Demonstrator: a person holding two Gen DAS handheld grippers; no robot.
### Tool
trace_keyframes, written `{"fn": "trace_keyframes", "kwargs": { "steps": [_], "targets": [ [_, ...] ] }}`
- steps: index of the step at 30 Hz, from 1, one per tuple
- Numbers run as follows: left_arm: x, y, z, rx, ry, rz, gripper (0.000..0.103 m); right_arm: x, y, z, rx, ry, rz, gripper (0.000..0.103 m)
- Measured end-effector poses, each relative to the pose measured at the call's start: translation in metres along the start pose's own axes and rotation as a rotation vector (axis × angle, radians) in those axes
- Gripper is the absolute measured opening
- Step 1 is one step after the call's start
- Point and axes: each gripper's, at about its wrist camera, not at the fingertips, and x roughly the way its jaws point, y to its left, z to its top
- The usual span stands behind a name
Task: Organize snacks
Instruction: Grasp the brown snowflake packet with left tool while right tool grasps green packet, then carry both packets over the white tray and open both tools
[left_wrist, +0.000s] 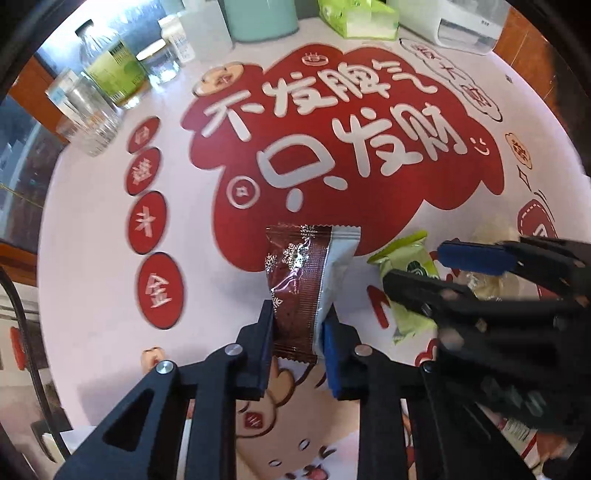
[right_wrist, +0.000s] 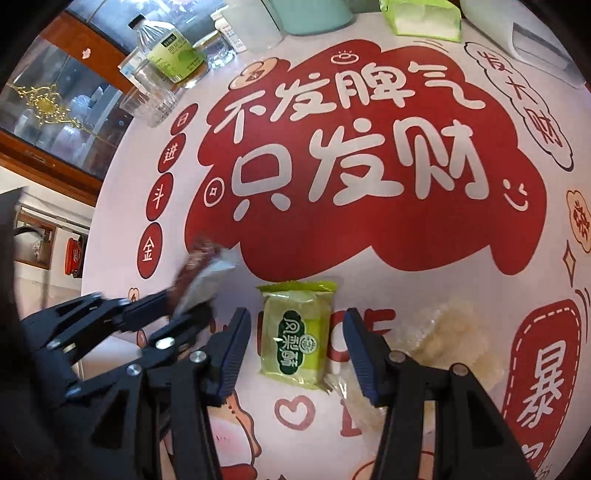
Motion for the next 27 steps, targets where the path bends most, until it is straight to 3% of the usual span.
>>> {"fn": "trace_keyframes", "kwargs": {
  "steps": [9,15,20,27],
  "targets": [
    [-0.058,0.026,-0.022,-0.044,-0.080,-0.021,0.021,0.009,0.022,-0.004,-0.110,0.002,-0.149,0.052],
    [-0.088,0.037,-0.043,-0.077,-0.137,-0.029,0.021,0.013,0.040,-0.023,-0.210,-0.043,-0.306,0.038],
    [-0.110,0.049,-0.067,-0.097,-0.172,-0.015,0.021,0.008,0.041,-0.040,-0.187,-0.062,-0.311,0.036],
    [-0.140,0.074,-0.122,-0.141,-0.196,0.002,0.021,-0.031,0.050,-0.089,-0.109,-0.136,-0.214,0.036]
  ]
}}
